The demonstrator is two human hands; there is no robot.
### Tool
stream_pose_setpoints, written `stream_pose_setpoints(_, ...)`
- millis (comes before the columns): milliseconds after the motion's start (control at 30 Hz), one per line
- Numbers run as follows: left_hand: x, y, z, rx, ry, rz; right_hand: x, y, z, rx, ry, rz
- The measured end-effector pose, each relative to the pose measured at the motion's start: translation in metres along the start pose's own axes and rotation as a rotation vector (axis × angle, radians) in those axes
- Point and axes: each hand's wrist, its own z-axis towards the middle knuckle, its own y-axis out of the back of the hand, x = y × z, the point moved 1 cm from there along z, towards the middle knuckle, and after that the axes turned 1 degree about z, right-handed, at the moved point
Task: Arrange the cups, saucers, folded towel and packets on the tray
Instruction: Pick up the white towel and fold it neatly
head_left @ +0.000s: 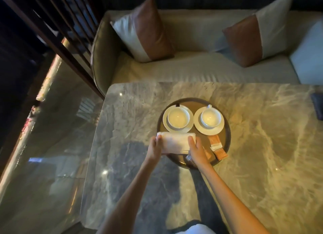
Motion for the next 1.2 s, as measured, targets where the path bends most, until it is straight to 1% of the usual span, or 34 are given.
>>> stream_pose_setpoints(33,0.004,0.003,0.005,-0.01,0.021,-0.03,-0.005,-0.009,0.002,-0.016,0.045,0.023)
stream_pose_setpoints(100,0.012,0.008,0.012,0.001,0.072,-0.101,-0.015,-0.024,0.006,-0.128,0.168,0.046)
stream_pose_setpoints(133,0.016,0.009,0.014,0.012,0.098,-0.141,-0.02,-0.028,0.007,-0.155,0.188,0.049)
stream_pose_setpoints(233,0.023,0.002,0.015,0.068,0.145,-0.213,-0.042,-0.031,0.011,-0.15,0.125,0.059)
stream_pose_setpoints(333,0.028,-0.012,0.016,0.096,0.171,-0.262,-0.056,-0.022,0.015,-0.125,0.058,0.118)
stream_pose_setpoints(500,0.036,-0.018,0.02,0.046,0.169,-0.238,-0.053,-0.008,0.019,-0.092,0.034,0.17)
stream_pose_setpoints(600,0.046,-0.013,0.025,-0.026,0.19,-0.274,-0.051,-0.023,0.011,-0.046,0.023,0.202)
stream_pose_setpoints(700,0.049,-0.014,0.028,-0.065,0.226,-0.328,-0.059,-0.044,0.005,-0.074,0.023,0.208)
stream_pose_setpoints(800,0.047,-0.018,0.029,-0.086,0.237,-0.297,-0.065,-0.049,0.006,-0.108,0.092,0.179)
stream_pose_setpoints(900,0.047,-0.022,0.029,-0.092,0.198,-0.253,-0.071,-0.043,0.01,-0.103,0.139,0.156)
stream_pose_setpoints(1033,0.048,-0.026,0.026,-0.092,0.137,-0.138,-0.08,-0.022,0.023,-0.09,0.118,0.08)
stream_pose_setpoints(1133,0.051,-0.028,0.027,-0.096,0.065,0.019,-0.072,-0.008,0.025,-0.091,0.086,0.148)
stream_pose_setpoints(1200,0.053,-0.027,0.028,-0.103,0.046,0.092,-0.066,-0.004,0.023,-0.124,0.081,0.127)
